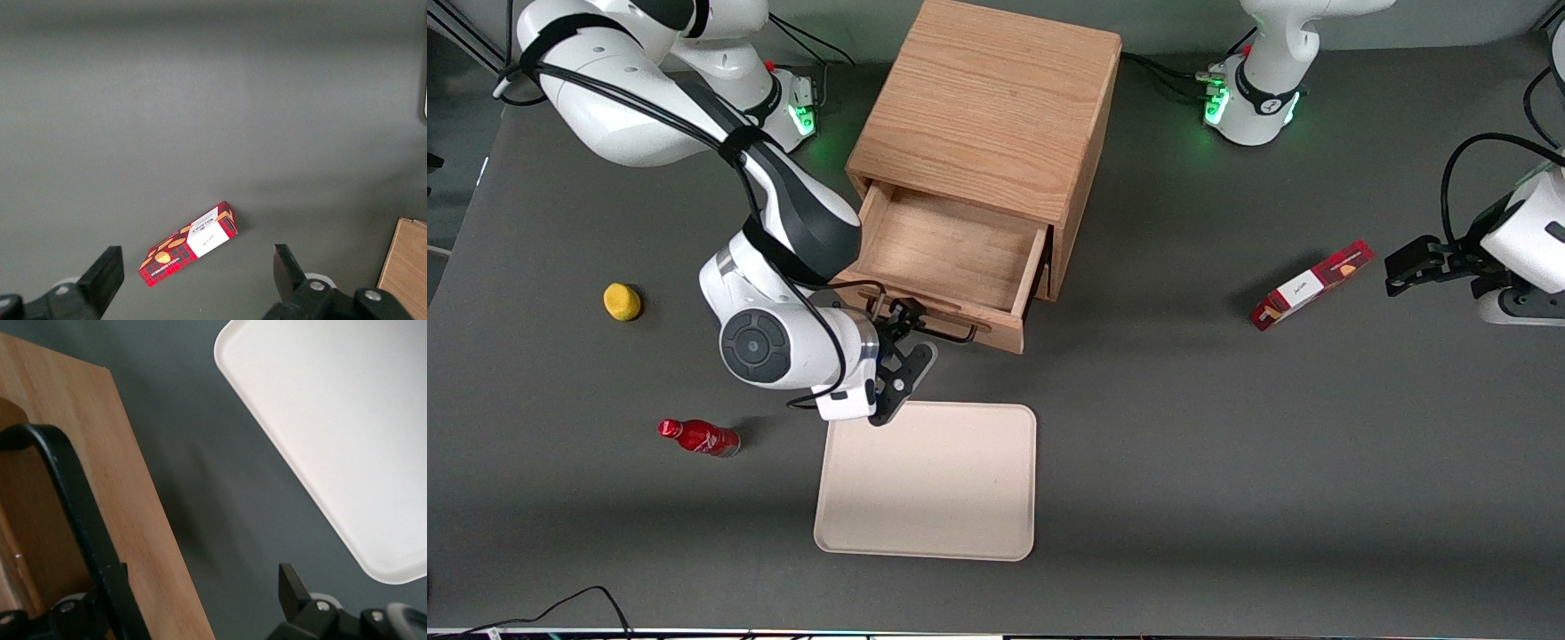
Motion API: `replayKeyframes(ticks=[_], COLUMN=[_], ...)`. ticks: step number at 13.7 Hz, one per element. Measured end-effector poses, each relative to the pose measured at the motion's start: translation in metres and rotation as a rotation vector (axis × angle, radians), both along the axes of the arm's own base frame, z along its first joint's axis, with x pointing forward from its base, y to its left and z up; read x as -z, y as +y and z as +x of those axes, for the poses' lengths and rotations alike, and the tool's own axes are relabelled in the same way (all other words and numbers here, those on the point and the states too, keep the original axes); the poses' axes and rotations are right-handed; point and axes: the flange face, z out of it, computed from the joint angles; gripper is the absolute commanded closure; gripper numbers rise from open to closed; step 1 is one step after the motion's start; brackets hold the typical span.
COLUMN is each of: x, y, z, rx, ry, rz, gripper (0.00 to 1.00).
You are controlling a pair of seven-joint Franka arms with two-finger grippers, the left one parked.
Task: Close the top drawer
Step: 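Push the open drawer front with the right gripper into the cabinet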
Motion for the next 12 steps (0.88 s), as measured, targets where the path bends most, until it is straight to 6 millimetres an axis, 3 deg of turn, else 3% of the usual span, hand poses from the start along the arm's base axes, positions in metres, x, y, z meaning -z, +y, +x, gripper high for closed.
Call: replayKeyframes(ticks=[12], x=[-0.004], y=[0.016], z=[-0.053], rx=[-0.041], ry=[0.063], rz=[-0.036], gripper=[0.0])
